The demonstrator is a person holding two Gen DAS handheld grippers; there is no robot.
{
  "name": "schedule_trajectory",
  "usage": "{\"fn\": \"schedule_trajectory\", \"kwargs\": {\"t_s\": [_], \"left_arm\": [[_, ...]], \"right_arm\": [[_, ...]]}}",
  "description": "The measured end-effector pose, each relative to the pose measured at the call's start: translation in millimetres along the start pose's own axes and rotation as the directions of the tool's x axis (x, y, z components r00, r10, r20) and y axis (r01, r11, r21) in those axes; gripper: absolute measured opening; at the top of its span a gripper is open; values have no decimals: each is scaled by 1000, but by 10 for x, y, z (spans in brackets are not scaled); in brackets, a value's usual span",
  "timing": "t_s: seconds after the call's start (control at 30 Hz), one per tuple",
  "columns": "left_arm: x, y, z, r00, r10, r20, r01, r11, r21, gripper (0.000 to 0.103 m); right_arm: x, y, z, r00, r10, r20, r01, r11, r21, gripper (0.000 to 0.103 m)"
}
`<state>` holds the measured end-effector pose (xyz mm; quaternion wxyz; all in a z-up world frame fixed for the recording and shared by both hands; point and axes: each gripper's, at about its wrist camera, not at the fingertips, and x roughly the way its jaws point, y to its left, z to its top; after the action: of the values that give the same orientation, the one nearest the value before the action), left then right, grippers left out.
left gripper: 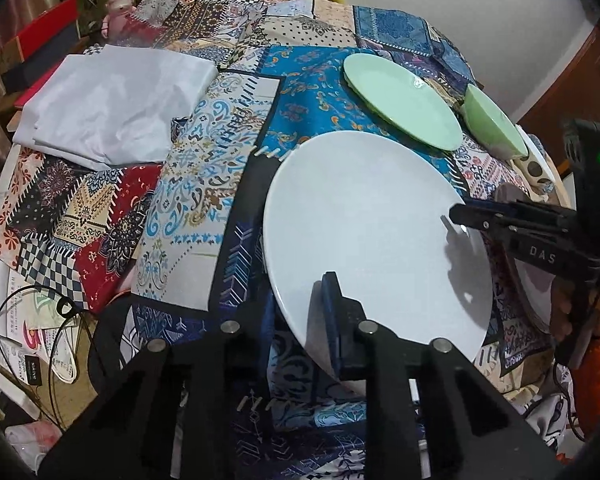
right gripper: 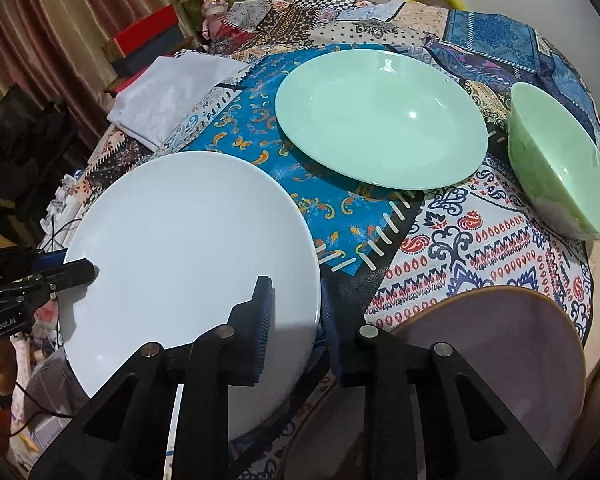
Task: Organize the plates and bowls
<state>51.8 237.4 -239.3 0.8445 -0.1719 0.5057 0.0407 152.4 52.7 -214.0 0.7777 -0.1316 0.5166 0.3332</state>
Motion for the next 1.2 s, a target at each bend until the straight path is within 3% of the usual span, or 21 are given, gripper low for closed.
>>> {"fn": "schedule_trajectory", "kwargs": {"t_s": [0.17, 0.43, 0.63, 0.97, 1.2], "left_arm": [[2, 98, 80, 999, 36, 18, -35, 999, -18, 22], [6, 138, -13, 1000, -2, -6, 2, 1000, -17, 23], [42, 136, -95, 999, -42, -26, 41, 998, -39, 29], [-32, 10, -78, 1000, 21, 7, -21, 1000, -14, 31], [-113, -75, -49, 999, 11, 34, -11, 1000, -3, 31]], "right_arm": [[3, 71, -18, 1000, 29, -1, -29, 1000, 1, 23], [4, 70, -33, 999, 44, -5, -44, 999, 6, 23], [56, 98, -83, 999, 47, -24, -47, 999, -6, 24], [2, 89, -121, 999, 51, 11, -51, 999, 15, 23], [-117, 19, -168, 997, 51, 49, -52, 998, 35, 23]]}}
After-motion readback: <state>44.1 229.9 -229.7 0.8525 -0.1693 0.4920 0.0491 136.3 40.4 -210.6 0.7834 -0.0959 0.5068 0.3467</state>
